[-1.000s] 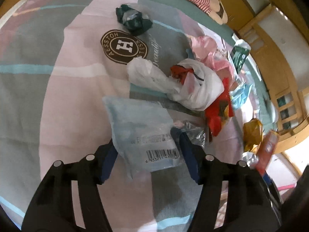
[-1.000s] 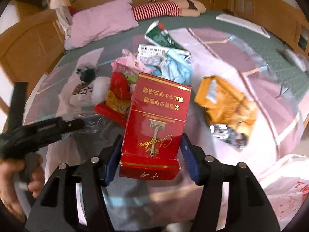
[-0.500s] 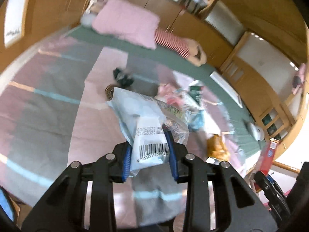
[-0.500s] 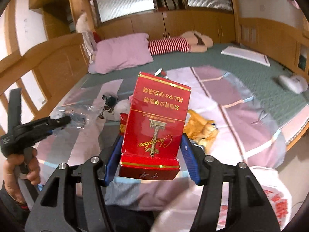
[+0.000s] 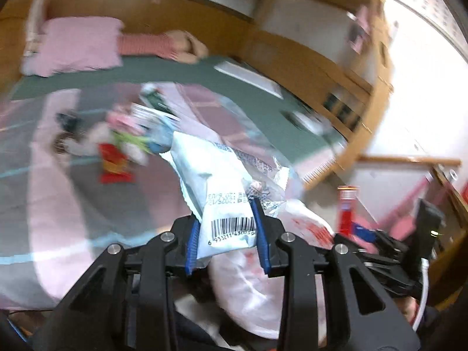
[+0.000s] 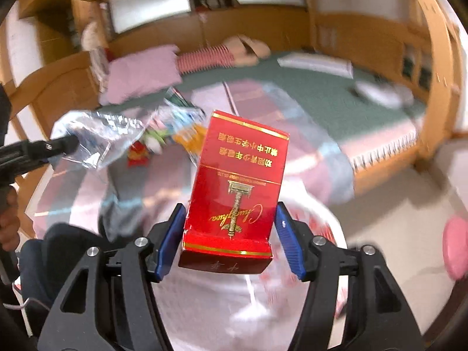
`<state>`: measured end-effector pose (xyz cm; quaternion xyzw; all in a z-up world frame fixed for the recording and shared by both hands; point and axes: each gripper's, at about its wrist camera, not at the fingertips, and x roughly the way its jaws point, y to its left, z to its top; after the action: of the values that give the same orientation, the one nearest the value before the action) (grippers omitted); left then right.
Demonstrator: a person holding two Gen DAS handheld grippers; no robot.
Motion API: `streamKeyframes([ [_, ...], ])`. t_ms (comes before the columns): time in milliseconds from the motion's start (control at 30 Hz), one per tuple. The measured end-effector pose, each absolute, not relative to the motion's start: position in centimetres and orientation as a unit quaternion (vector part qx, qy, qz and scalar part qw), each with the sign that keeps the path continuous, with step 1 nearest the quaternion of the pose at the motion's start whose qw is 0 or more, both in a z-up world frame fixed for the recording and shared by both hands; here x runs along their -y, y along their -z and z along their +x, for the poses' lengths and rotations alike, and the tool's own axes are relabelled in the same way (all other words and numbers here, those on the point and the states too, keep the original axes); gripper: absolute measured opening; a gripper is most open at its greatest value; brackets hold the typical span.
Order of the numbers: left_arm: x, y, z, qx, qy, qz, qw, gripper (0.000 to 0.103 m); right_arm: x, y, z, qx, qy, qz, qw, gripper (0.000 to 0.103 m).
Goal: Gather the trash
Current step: 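Carry the red box over the wastebasket and open the right gripper, then grasp the yellow chip bag with the right gripper while the left grasps a red wrapper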
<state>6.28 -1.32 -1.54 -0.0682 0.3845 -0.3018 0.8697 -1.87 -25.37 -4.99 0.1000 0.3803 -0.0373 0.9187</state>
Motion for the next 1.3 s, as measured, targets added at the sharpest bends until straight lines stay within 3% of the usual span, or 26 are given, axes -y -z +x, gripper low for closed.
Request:
streamKeyframes([
  [33, 2.6, 1.9, 6.0, -0.395, 0.311, -0.056, 0.863, 0.033, 26.0, 5.7, -1.9, -0.396, 0.033, 0.117, 0.910, 0.076],
  [100, 4.2, 2.8, 5.6, -0.415, 0.323, -0.041, 0.850, 0.033, 26.9, 5.9, -2.1, -0.396, 0.042, 0.137, 0.907, 0.084],
  [233, 7.3, 5.1, 5.5, -0.453, 0.359, -0.019, 0.816, 0.037, 27.8, 4.6, -3.3, -0.347, 0.058, 0.130, 0.927, 0.089],
  [300, 8.4, 6.3, 5.4, -0.467, 0.377, -0.019, 0.799, 0.060, 27.9, 4.1, -3.8, -0.322, 0.057, 0.128, 0.936, 0.089],
  [333, 8.9, 6.7, 5.2, -0.470, 0.383, -0.021, 0.795, 0.080, 27.8, 3.8, -3.8, -0.312, 0.059, 0.126, 0.940, 0.090],
  [367, 9.3, 7.0, 5.0, -0.472, 0.391, -0.024, 0.790, 0.090, 28.4, 3.7, -4.3, -0.307, 0.059, 0.124, 0.942, 0.090],
  [633, 4.7, 7.0, 7.8, -0.466, 0.321, -0.067, 0.822, 0.093, 29.2, 4.1, -2.4, -0.326, 0.068, 0.104, 0.937, 0.092],
  [1033, -8.8, 7.6, 15.0, -0.446, 0.107, -0.162, 0.874, 0.093, 23.9, 9.5, 15.9, -0.420, 0.049, 0.004, 0.906, 0.092],
  [1300, -6.9, 11.9, 23.0, -0.490, 0.061, -0.109, 0.863, 0.096, 19.2, 14.3, 22.9, -0.462, 0.052, -0.059, 0.883, 0.092],
])
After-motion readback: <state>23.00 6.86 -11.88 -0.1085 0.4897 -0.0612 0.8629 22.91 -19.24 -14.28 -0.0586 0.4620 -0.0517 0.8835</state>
